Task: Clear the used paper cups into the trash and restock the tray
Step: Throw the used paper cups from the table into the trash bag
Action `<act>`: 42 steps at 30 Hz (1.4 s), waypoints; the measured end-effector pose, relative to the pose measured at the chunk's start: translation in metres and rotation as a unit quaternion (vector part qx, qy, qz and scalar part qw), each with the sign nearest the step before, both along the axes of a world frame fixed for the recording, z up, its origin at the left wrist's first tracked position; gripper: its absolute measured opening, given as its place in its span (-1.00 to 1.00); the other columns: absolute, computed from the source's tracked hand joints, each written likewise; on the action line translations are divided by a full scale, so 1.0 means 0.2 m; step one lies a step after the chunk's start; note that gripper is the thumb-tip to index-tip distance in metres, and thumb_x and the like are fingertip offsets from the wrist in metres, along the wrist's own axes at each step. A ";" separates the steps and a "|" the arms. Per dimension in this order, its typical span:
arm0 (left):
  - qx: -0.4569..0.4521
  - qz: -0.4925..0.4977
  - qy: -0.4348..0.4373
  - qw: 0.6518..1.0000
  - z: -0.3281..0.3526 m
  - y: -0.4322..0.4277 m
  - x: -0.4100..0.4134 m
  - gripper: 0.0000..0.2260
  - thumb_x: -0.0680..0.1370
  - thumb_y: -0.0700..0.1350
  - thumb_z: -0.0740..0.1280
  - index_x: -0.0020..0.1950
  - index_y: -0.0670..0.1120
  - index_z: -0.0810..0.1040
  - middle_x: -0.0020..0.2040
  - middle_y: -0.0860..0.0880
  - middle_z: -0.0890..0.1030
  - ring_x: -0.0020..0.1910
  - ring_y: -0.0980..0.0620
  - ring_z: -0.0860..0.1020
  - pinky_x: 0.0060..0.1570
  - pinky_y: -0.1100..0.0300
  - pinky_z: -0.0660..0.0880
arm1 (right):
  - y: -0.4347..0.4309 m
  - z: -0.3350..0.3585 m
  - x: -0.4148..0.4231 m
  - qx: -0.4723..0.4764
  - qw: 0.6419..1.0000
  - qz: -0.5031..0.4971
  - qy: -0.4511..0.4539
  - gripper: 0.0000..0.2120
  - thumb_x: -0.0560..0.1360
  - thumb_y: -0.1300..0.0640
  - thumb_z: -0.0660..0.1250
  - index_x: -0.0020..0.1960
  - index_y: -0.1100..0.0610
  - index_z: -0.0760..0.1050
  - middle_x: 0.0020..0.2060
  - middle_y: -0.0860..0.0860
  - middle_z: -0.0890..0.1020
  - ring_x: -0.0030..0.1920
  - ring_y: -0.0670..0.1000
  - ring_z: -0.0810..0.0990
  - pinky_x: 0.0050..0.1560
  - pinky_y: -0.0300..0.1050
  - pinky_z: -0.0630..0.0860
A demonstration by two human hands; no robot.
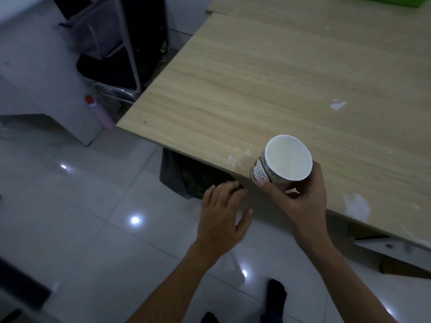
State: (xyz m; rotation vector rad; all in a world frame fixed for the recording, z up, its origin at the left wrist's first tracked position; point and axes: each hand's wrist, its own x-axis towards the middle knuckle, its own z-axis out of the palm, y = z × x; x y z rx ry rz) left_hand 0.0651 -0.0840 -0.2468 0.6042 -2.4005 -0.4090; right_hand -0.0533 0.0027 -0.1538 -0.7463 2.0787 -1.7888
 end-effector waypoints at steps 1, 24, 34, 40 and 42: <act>0.009 0.016 0.004 1.000 -0.05 -0.01 0.05 -0.71 0.45 -0.06 0.37 0.13 -0.13 0.56 0.14 -0.12 0.57 0.16 -0.11 0.52 0.13 -0.02 0.41 | -0.01 -0.01 0.04 -0.004 1.000 0.015 -0.001 -0.38 0.16 -0.06 0.57 0.13 -0.14 0.37 0.01 -0.20 0.56 -0.05 -0.06 0.56 -0.18 -0.23 0.52; 0.159 0.068 -0.322 0.931 -0.80 -0.68 -0.34 -0.65 0.59 -0.08 0.23 0.38 -0.05 0.38 0.18 -0.17 0.58 0.09 -0.27 0.56 0.01 -0.05 0.54 | -0.11 -0.87 0.00 0.195 0.958 0.208 -0.018 -0.35 0.13 -0.18 0.59 0.09 -0.41 0.32 -0.04 -0.26 0.53 -0.15 -0.11 0.57 -0.33 -0.12 0.55; 0.146 0.093 -0.253 0.952 -0.97 -0.81 -0.25 -0.65 0.55 0.03 0.30 0.30 -0.06 0.48 0.13 -0.16 0.62 0.08 -0.24 0.56 -0.06 -0.01 0.55 | -0.24 -0.99 -0.03 0.203 0.965 0.161 -0.029 -0.45 0.14 -0.13 0.56 0.01 -0.31 0.35 -0.06 -0.42 0.52 -0.12 -0.27 0.56 -0.22 -0.19 0.56; 0.154 0.156 -0.142 0.965 -0.93 -0.63 -0.06 -0.69 0.58 0.05 0.22 -0.08 -0.17 0.59 -0.31 -0.15 0.62 -0.37 -0.15 0.57 -0.44 0.19 0.31 | -0.30 -1.04 0.02 0.225 0.966 0.120 -0.043 -0.36 0.19 -0.07 0.58 0.17 -0.18 0.34 -0.08 -0.30 0.54 -0.25 -0.17 0.58 -0.27 -0.18 0.51; 0.183 0.194 -0.099 0.959 -0.90 -0.57 -0.02 -0.81 0.55 -0.11 0.34 -0.21 -0.18 0.49 -0.38 -0.15 0.58 -0.45 -0.13 0.50 -0.42 0.22 0.23 | -0.33 -1.05 0.04 0.225 0.967 0.107 -0.059 -0.35 0.21 -0.04 0.59 0.19 -0.15 0.35 -0.10 -0.30 0.53 -0.23 -0.20 0.56 -0.27 -0.19 0.51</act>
